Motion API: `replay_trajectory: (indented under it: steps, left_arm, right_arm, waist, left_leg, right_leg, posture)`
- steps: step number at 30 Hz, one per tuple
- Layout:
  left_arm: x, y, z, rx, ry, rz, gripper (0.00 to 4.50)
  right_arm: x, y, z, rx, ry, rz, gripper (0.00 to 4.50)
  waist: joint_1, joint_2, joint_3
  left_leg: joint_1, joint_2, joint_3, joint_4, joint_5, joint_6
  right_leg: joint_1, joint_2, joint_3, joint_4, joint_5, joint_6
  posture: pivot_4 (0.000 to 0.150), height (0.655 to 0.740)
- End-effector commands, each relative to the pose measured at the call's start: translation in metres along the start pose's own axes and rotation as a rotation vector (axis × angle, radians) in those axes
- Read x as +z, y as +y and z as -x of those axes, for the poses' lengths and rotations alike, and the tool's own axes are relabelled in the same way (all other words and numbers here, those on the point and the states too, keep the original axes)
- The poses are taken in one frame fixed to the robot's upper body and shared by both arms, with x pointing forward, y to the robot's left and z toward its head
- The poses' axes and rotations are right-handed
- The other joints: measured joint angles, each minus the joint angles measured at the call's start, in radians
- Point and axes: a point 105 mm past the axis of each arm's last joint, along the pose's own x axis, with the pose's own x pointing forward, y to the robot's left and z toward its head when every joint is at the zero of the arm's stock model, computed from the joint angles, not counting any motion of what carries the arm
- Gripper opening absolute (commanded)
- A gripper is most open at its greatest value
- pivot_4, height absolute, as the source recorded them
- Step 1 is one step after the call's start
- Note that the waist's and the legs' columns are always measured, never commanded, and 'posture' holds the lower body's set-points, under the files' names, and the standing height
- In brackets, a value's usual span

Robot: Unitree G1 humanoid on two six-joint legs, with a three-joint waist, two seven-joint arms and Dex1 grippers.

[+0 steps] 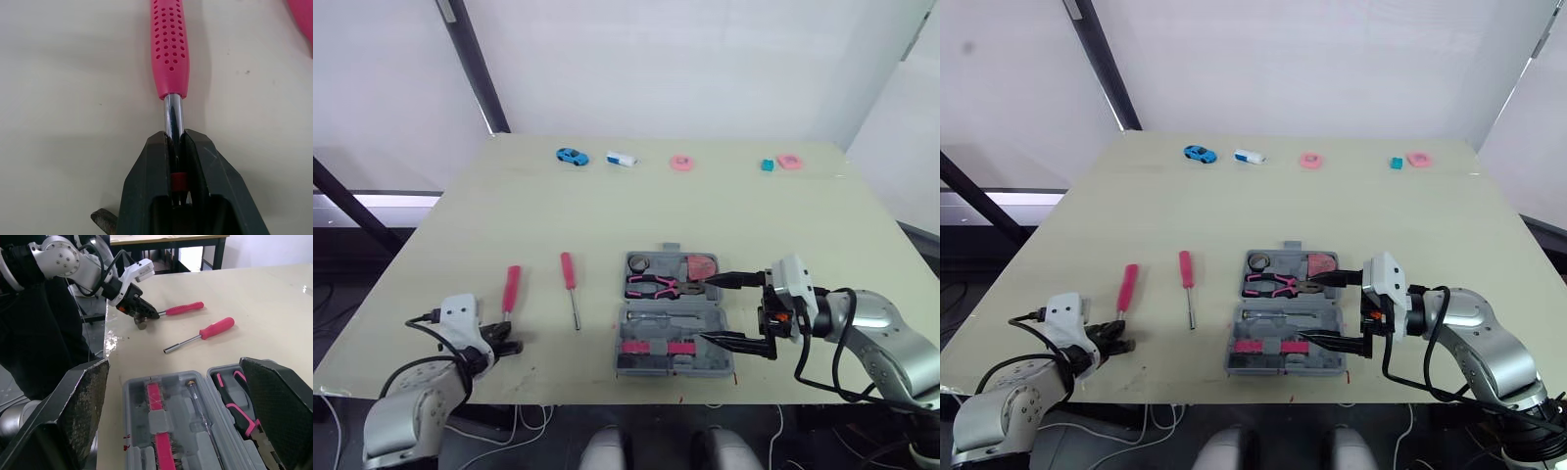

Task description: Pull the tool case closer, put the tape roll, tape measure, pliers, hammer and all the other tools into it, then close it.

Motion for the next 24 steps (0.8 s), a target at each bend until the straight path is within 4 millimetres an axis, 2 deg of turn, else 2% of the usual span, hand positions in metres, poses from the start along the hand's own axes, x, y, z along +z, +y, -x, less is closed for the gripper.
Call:
replay_trajectory:
  steps: [1,11,17,20,23,24]
  left_arm:
    - [-0.001,-0.024,0.003,-0.061,-0.002,0.01,0.12]
    - [0.001,-0.048,0.002,-0.074,-0.003,0.012,0.12]
    - [-0.008,-0.053,0.01,-0.061,0.014,0.031,0.12]
    - [-0.014,-0.053,0.008,-0.05,0.042,-0.022,0.12]
    - [-0.011,-0.053,0.008,-0.051,0.027,-0.015,0.12]
    - [-0.009,-0.052,0.009,-0.043,0.017,-0.009,0.53]
  right_arm:
    - [0.006,0.0,0.001,-0.002,-0.02,0.031,4.5]
    - [0.008,0.003,0.003,0.005,-0.025,0.033,4.5]
    - [0.008,0.004,0.004,-0.004,-0.023,0.034,4.5]
    - [0.009,0.004,0.003,-0.005,-0.024,0.033,4.5]
    - [0.009,0.004,0.002,-0.005,-0.025,0.032,4.5]
    - [0.009,0.004,0.002,-0.006,-0.025,0.031,4.5]
  waist:
    - [0.003,0.0,0.0]
    - [0.008,0.0,0.0]
    - [0.007,0.0,0.0]
    - [0.007,0.0,0.0]
    - [0.007,0.0,0.0]
    - [0.007,0.0,0.0]
  left_leg:
    - [0.0,0.0,0.0,0.0,0.0,0.0]
    - [0.0,0.0,-0.001,0.001,0.0,0.0]
    - [0.0,0.0,-0.001,0.001,0.0,0.0]
    - [0.0,0.0,-0.001,0.001,0.0,0.0]
    - [0.0,0.0,-0.001,0.001,0.0,0.0]
    - [0.0,0.0,-0.001,0.001,0.0,0.0]
  right_leg:
    - [0.0,0.0,0.0,0.0,0.0,0.0]
    - [0.0,0.0,0.0,0.0,0.0,0.0]
    - [0.001,0.001,0.0,0.0,0.0,0.0]
    - [0.001,0.001,0.0,0.0,0.0,0.0]
    - [0.001,0.001,0.0,0.0,0.0,0.0]
    - [0.001,0.001,0.0,0.0,0.0,0.0]
  posture:
    - [0.15,0.74]
    - [0.15,0.74]
    - [0.15,0.74]
    - [0.15,0.74]
    - [0.15,0.74]
    - [0.15,0.74]
